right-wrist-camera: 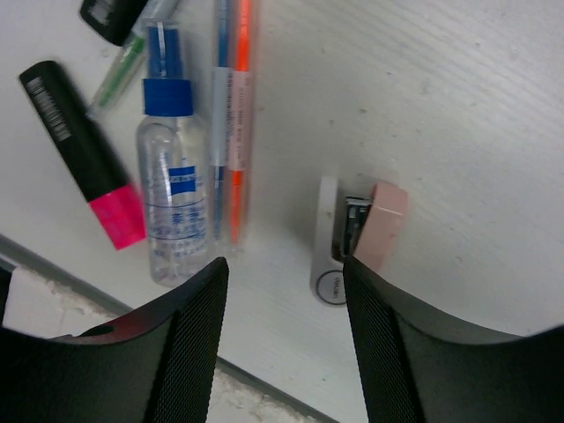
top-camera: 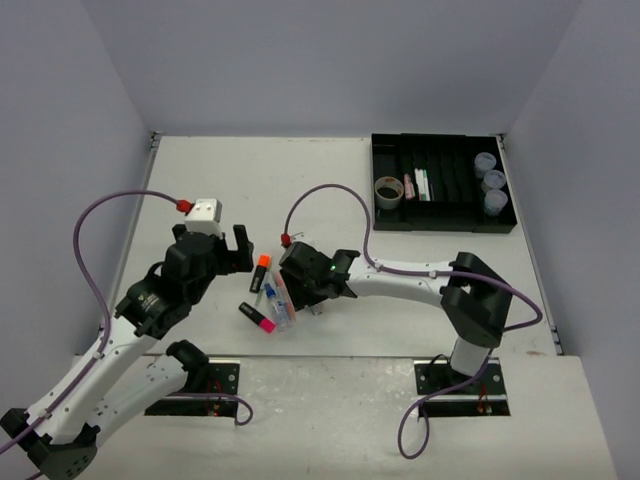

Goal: Sort the stationery into containers
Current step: Pick up the stationery from the center of the board.

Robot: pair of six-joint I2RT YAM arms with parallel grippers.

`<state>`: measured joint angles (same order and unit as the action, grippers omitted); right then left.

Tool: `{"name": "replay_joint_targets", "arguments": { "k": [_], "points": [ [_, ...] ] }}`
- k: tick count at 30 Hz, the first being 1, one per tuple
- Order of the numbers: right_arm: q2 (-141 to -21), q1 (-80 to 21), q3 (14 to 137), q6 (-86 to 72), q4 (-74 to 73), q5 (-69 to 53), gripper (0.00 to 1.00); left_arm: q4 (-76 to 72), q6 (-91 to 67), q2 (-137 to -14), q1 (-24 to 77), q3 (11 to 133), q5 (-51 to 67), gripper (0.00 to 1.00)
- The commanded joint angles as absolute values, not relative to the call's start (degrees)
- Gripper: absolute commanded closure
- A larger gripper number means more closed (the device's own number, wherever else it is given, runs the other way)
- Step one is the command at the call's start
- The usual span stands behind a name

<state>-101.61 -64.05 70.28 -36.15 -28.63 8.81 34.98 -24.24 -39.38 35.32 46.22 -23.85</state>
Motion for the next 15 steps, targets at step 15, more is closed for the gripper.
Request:
{"name": "replay_joint_targets", "arguments": {
  "k": [15],
  "points": [
    [-116.4,-69.1,87.7,-34.6,-33.4,8.4,0.54,35.2,-24.8,-34.9,34.9,47.2,-30.1,0.00]
  ]
}}
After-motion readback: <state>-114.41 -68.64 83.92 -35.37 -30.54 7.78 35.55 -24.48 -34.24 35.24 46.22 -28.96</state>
